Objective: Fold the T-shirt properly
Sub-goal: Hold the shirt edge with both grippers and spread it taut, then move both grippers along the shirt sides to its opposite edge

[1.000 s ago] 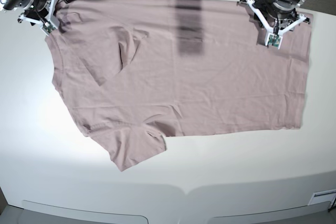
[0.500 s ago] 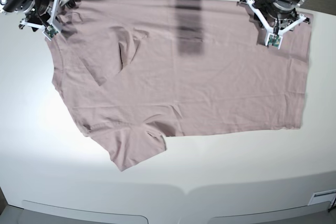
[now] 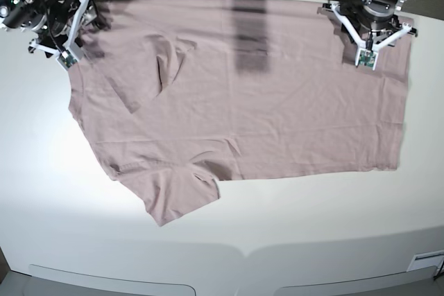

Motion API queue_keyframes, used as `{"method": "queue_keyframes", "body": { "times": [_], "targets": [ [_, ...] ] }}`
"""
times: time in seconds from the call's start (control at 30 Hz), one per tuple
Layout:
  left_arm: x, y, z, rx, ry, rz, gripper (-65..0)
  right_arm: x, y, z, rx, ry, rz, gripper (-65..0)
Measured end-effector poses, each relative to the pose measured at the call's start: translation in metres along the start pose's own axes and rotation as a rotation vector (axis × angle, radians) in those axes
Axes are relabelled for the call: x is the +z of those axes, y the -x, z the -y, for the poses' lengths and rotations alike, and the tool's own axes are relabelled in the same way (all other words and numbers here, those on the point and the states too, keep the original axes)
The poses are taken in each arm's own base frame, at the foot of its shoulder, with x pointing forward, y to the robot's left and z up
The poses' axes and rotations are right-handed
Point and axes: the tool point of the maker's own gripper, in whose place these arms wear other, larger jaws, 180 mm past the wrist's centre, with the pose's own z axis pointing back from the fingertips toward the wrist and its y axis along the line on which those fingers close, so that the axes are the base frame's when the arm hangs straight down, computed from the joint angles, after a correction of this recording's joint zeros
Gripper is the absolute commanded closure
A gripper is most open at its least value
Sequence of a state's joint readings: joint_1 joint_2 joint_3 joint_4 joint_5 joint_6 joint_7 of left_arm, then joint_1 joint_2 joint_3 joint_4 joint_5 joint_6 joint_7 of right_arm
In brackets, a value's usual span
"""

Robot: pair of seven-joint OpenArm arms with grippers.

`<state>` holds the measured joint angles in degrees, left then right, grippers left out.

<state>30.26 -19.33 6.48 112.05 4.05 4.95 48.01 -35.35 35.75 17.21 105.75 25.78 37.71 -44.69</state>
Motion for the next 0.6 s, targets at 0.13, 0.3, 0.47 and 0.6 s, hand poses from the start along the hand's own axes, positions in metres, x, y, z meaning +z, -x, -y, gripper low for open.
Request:
{"method": "queue_keyframes", "body": {
  "times": [0.13, 0.3, 0.47, 0.6],
  "targets": [
    [0.004, -0.020, 0.000, 0.003, 0.002, 0.091, -22.0, 0.000, -0.016, 0.011, -0.019, 0.038, 0.048, -39.0],
    [0.002, -0.059, -0.011, 0.014, -0.024, 0.185, -22.0, 0.006, -0.060, 0.034, -0.061, 0.121, 0.225, -39.0],
    [0.001, -0.115, -0.029, 0.021, -0.062, 0.295, -22.0, 0.011, -0.102, 0.049, -0.082, 0.157, 0.335, -39.0],
    [-0.001, -0.183, -0.060, 0.009, -0.133, 0.456, -22.0, 0.011, -0.127, 0.050, -0.118, 0.160, 0.406, -39.0]
  ]
}}
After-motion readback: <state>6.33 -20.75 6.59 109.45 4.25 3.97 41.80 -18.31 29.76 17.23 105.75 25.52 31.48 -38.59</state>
